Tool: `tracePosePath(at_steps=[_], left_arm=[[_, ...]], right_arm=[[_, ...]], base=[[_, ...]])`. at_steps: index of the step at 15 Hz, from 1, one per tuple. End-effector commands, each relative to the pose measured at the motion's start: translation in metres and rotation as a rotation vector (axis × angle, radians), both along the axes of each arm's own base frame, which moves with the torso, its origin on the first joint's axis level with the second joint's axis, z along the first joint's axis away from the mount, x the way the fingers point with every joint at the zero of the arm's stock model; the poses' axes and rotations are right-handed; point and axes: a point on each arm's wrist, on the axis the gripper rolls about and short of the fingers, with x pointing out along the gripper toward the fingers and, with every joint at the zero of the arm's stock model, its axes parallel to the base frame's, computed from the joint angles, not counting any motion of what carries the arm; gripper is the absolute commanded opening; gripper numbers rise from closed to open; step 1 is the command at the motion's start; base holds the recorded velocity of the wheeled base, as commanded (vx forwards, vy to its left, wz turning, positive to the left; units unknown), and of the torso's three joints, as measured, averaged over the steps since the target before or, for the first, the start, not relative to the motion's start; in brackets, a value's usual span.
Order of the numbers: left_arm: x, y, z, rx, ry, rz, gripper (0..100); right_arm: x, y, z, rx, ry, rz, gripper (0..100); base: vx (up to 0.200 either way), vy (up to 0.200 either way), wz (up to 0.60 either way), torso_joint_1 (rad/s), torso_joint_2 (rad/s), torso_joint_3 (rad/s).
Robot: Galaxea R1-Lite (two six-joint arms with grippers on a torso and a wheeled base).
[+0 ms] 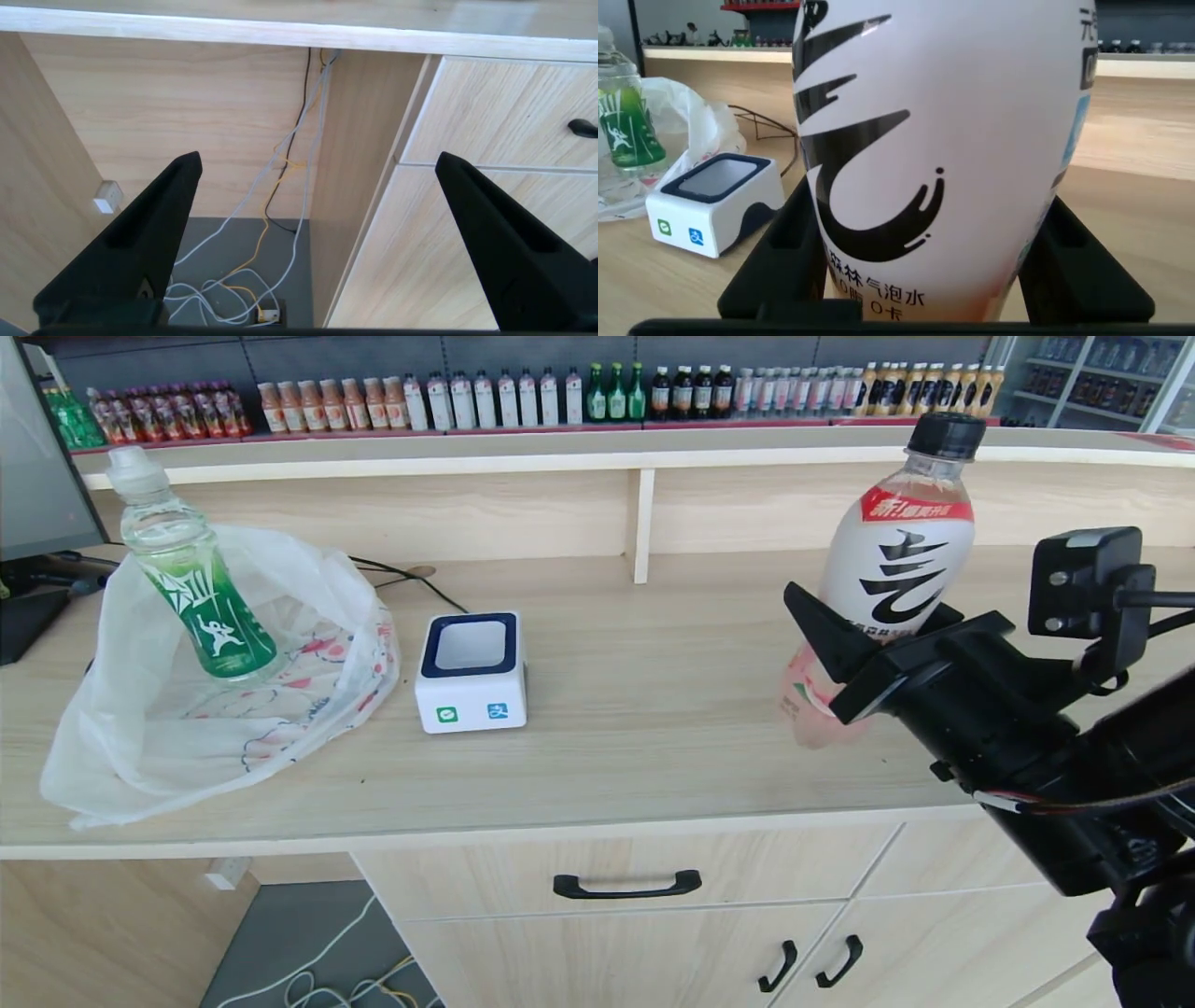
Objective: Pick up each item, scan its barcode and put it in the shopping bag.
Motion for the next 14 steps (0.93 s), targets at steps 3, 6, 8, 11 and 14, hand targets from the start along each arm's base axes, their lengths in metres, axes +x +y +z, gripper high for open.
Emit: tracePosePath(at_steps=[3, 6, 8, 11, 14], left_arm=[[0.0, 0.0, 0.0, 0.0, -0.001, 0.001, 100], [0.0, 0.0, 0.0, 0.0, -0.001, 0.001, 100], [0.0, 0.0, 0.0, 0.0, -0.001, 0.001, 100], [0.0, 0.0, 0.0, -0.002, -0.001, 0.001, 100], [0.0, 0.0, 0.0, -0.003, -0.001, 0.001, 100]], right_arm=[[0.002, -0.002, 0.002, 0.006, -0.008, -0.011, 0], [-0.007, -0.008, 0.002, 0.006, -0.003, -0.011, 0], [-0.011, -0.011, 0.003, 0.009, -0.007, -0.013, 0], [-0.014, -0.016, 0.006, 0.014, -0.016, -0.02, 0], [-0.014, -0.015, 0.006, 0.014, -0.015, -0.022, 0]], base=[[0.0, 0.0, 0.0, 0.0, 0.0, 0.0], [0.0, 0.0, 0.0, 0.0, 0.0, 0.0], [0.0, 0.0, 0.0, 0.0, 0.0, 0.0], [0.0, 0.067, 0.0, 0.001, 0.0, 0.004], [0.0, 0.2, 0.0, -0.006, 0.0, 0.002]])
